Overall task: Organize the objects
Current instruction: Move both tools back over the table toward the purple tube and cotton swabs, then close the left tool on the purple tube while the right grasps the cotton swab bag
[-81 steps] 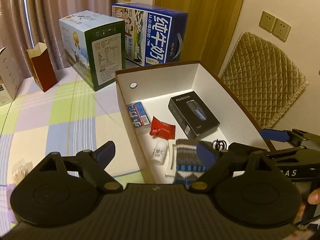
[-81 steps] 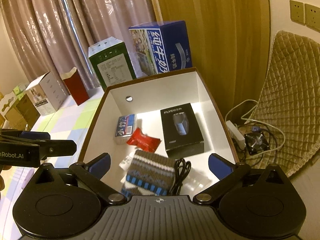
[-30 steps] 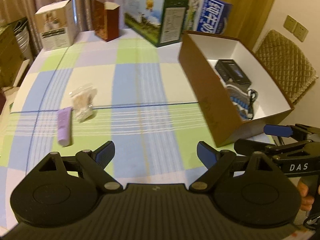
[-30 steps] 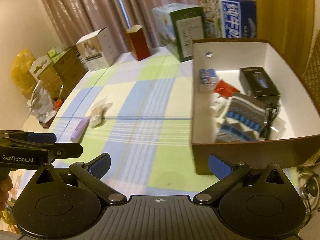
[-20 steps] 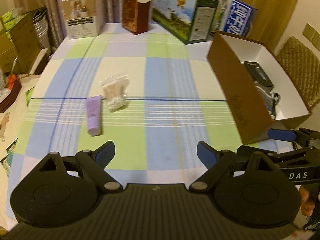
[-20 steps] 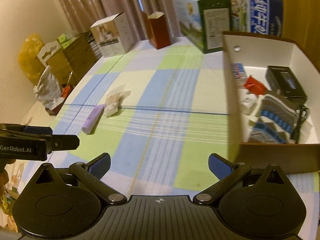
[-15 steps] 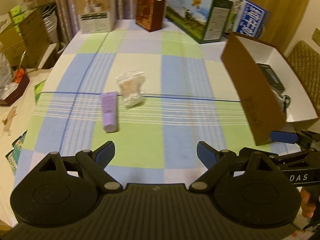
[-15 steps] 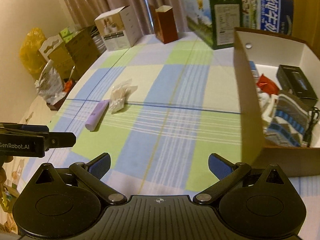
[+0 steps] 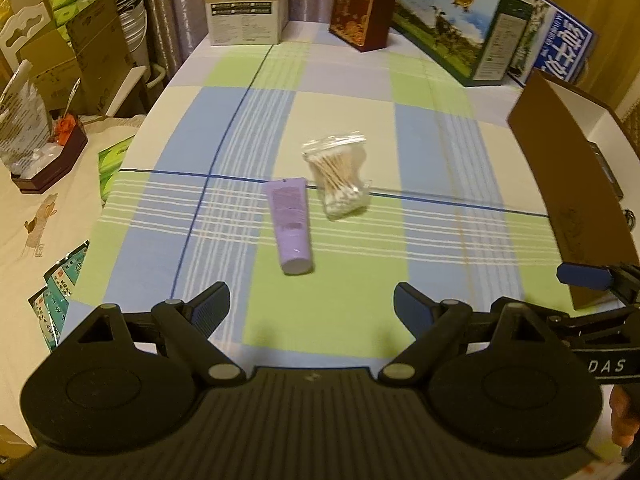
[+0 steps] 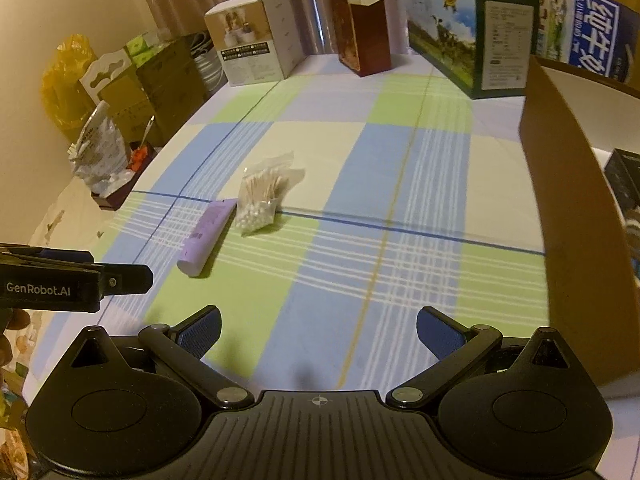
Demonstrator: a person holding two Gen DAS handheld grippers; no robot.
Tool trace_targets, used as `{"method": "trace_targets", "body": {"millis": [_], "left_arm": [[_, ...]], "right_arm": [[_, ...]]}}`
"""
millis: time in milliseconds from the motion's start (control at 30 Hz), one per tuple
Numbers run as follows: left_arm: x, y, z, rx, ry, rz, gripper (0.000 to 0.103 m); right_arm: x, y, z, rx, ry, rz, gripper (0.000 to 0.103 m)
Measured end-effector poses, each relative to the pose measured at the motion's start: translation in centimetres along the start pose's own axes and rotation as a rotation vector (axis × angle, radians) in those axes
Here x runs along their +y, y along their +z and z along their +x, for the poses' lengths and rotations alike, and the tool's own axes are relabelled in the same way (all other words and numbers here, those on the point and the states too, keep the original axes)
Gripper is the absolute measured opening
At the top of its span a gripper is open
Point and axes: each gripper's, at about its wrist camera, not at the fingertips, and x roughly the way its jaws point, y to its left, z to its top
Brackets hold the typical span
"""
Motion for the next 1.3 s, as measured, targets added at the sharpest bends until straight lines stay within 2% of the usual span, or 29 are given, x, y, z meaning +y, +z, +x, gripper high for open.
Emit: {"method": "trace_targets", "body": {"millis": [233,367,533,667,900,1100,1200,1300], "left_arm": [[1.7,1.6,2.7,0.016,0.014,-0.010,0.086],[2.4,2.5,4.6,0.025,-0.001,0.001,0.079],[2.7,3.3,7.1,0.046,-0.011,0.010,0.078],[2.6,3.9,9.0,0.062,-0.015,0.023,0.067],[2.8,4.7,11.8,0.080,-0.016,0.042,0.057],[3.5,5.0,12.8,0.063,-0.017,0.044,0.029],[4.2,4.9,12.8,0.050,-0.003,0.024,0.030],[5.3,4.9,12.7,0.040,0.022,-0.004,0.030]], "right_arm": [[0.4,1.7,3.0,0.017,-0.014,-0.013,0.101],[0.5,2.5,4.4,0.028,-0.023,-0.017,0.101],[0.4,3.3,5.8,0.038,-0.036,-0.015,0.101],[0.0,3.9,6.9,0.049,-0.047,-0.009,0.101],[0.4,4.9,8.5,0.046,-0.039,-0.024,0.101],[1.8,6.0,10.3,0.038,-0.012,-0.069,0.101],[3.0,6.5,11.3,0.028,0.004,-0.116,0.100],[4.3,6.9,12.6,0.019,0.014,-0.169,0.084]]}}
